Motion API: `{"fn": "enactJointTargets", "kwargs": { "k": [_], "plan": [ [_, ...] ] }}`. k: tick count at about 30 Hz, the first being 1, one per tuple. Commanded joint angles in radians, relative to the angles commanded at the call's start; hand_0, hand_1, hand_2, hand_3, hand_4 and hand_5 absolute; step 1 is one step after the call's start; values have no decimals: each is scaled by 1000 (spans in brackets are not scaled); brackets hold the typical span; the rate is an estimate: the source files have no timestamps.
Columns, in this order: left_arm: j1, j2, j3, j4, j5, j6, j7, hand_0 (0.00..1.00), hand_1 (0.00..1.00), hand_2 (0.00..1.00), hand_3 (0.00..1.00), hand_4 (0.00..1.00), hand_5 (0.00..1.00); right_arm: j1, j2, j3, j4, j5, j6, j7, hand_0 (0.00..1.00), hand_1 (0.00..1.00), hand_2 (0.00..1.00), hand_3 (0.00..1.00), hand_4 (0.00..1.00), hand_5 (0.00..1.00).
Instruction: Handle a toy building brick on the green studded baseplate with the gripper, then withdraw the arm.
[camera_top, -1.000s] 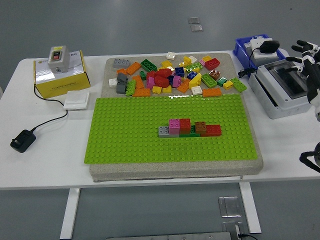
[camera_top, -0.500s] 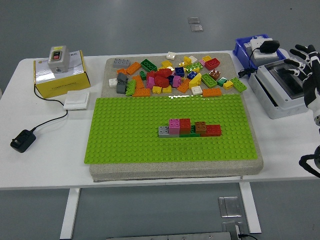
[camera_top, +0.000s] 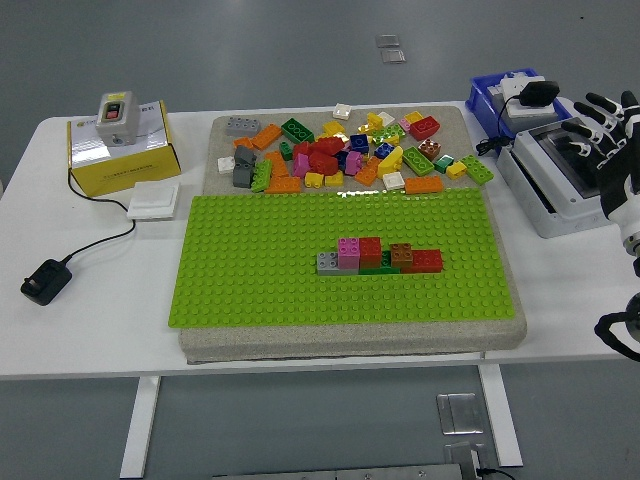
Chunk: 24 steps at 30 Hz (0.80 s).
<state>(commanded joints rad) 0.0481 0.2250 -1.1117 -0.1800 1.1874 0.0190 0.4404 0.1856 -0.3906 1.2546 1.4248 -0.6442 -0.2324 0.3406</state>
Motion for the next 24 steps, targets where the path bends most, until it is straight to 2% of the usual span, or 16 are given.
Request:
{"fn": "enactJointTargets", "kwargs": {
  "k": [7, 11, 14, 24],
  "plan": [
    [-5, -1, -8, 0, 8, -2, 4, 695, 691, 607, 638, 237, 571, 7, 4, 1, 1, 1, 2, -1, 470, 613, 688, 694, 688, 998],
    [-6, -7, -18, 0, 19, -1, 5, 695, 691, 607, 638, 237, 571, 34, -8, -19, 4, -2, -1, -8, 470, 613, 688, 694, 688, 998],
    [-4, -11, -12, 0, 8, -7, 9, 696, 695, 611, 642, 246, 573, 27, -13, -24, 8, -7, -5, -12, 471, 613, 689, 695, 686, 998],
    [-33, -13, -11, 0, -3, 2, -2, 696, 697, 617, 644, 253, 575, 40, -7, 12, 3, 3, -3, -8, 476, 619, 690, 696, 686, 998]
  ]
}}
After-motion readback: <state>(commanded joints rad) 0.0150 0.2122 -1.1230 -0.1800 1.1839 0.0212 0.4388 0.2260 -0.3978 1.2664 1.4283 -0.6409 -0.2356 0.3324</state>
